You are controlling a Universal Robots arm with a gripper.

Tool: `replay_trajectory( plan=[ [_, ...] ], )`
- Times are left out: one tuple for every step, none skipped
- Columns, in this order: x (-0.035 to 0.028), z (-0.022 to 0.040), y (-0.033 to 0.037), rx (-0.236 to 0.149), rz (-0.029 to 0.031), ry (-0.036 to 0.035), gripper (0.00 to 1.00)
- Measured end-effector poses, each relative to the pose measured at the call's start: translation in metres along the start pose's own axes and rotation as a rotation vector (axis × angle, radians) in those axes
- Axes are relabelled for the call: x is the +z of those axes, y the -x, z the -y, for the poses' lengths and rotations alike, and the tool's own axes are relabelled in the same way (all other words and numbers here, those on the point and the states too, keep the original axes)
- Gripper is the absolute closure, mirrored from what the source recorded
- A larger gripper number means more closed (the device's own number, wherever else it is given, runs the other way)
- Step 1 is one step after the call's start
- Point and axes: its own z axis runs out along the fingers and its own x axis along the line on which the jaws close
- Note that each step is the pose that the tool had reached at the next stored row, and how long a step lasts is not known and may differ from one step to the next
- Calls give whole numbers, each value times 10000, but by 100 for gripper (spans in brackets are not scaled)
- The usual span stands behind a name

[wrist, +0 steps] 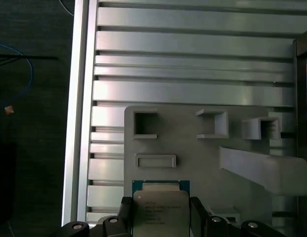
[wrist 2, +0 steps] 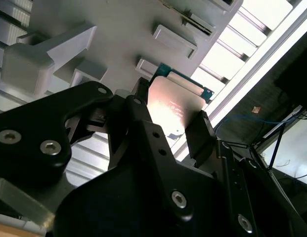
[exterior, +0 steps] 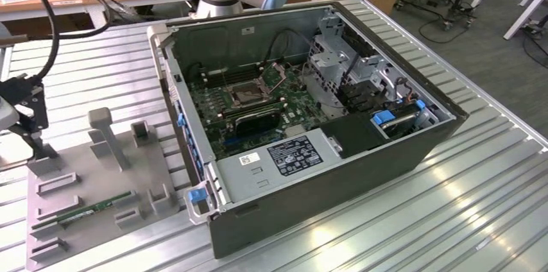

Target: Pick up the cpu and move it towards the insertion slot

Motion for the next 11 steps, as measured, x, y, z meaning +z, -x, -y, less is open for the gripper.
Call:
replay_trajectory(
  plan=[
    [-22,-1,0,0,-1,0,45],
    [-43,-3,0,-1,0,1,45],
    [-65,-4,0,0,0,1,45],
    [-88,-5,0,0,1,1,45],
    [-111,-7,0,0,0,1,45],
    [-133,-8,0,0,0,3,45],
    [-156,-9,0,0,-1,3,45],
    [-178,-11,0,0,0,6,45],
    [-197,-12,0,-1,0,8,45],
    [-215,-13,0,0,1,10,45],
    [-231,-14,0,0,0,13,45]
  ],
)
